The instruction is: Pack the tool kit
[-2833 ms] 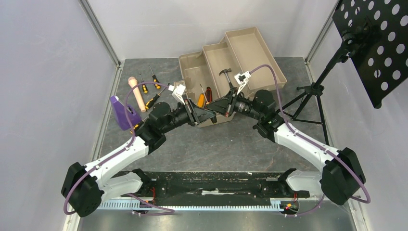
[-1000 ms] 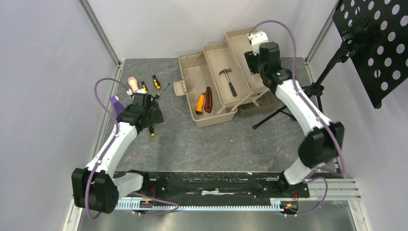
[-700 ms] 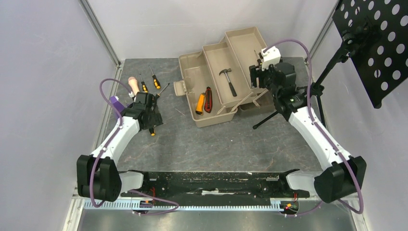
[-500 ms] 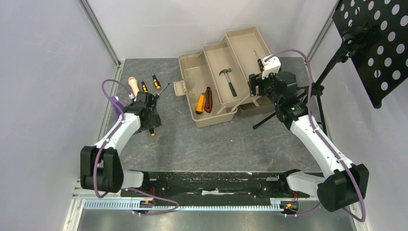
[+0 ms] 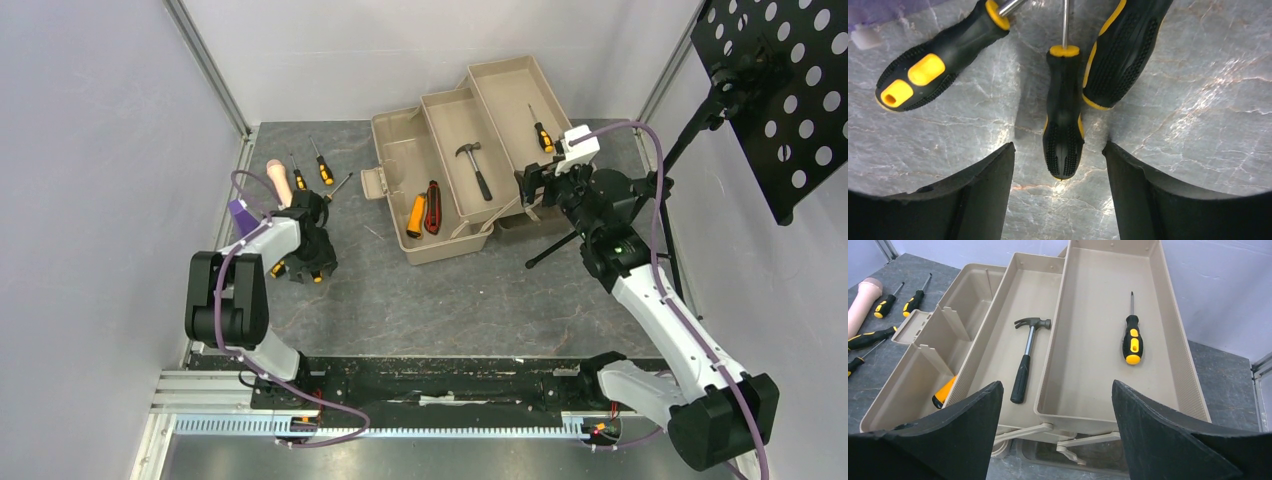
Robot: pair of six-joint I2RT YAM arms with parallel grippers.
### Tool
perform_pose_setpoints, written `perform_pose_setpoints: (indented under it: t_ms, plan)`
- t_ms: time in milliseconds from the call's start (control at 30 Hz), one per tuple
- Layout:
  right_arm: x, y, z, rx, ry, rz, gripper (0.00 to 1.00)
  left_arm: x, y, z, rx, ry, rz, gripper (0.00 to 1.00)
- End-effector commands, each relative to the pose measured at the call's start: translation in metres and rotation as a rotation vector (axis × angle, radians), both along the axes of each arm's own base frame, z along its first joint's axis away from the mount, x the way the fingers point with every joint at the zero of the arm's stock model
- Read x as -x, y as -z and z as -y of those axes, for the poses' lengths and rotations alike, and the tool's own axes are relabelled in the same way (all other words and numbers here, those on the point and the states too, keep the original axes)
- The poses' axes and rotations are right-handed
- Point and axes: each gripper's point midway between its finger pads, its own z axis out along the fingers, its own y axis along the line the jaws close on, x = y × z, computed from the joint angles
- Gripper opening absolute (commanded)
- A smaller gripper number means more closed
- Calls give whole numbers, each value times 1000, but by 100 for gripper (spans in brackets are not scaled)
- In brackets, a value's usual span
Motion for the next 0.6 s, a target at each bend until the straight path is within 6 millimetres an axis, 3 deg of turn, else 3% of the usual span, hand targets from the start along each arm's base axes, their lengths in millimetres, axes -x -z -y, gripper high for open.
perform_pose_setpoints:
  t_ms: [0,167,567]
  plan:
    - [6,-21,-1,-42,-9,77,82,-19,5,1,50,21,13,70]
    - [9,-22,1,-44,-3,85,83,-18,9,4,106,10,-3,58]
    - [15,-24,1,-68,-8,91,83,5,-10,15,169,-7,27,23]
